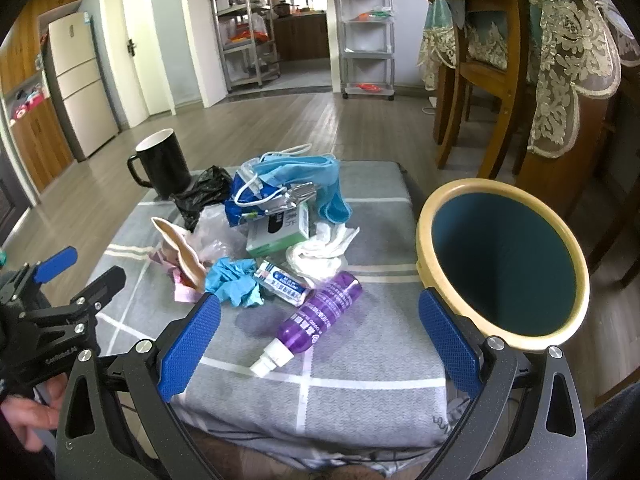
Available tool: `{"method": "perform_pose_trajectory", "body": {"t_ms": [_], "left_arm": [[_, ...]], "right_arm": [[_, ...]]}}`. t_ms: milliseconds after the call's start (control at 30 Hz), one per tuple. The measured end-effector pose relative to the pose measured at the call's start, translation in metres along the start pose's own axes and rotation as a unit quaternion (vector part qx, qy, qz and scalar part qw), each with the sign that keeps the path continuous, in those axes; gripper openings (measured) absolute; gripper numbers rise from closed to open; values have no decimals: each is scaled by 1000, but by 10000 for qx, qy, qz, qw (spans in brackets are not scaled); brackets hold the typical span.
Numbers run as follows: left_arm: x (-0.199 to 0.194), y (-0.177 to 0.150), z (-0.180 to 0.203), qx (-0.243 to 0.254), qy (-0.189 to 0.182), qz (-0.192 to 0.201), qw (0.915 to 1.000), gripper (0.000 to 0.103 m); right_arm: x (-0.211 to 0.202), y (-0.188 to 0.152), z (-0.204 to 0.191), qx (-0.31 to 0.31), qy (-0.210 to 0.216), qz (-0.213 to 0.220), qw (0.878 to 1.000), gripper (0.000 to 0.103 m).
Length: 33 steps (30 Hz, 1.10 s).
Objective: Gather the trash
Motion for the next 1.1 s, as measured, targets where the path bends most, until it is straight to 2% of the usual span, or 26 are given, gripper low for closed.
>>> {"method": "perform_pose_trajectory", "body": {"t_ms": [1100], "left_arm": [[0, 0, -7, -78, 34, 17, 10000, 97]], "right_arm": [[1, 0, -2, -2, 11, -15, 10000, 98]]}}
Point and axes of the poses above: each gripper's, at about its wrist camera, not at the fingertips, and x roughly the way its jaws point, z to its right, y to its top, the point moved 3 cm from there along x, roughly the way its jaws point, and after that the axes turned 9 degrees about -y, right-handed, at the moved point
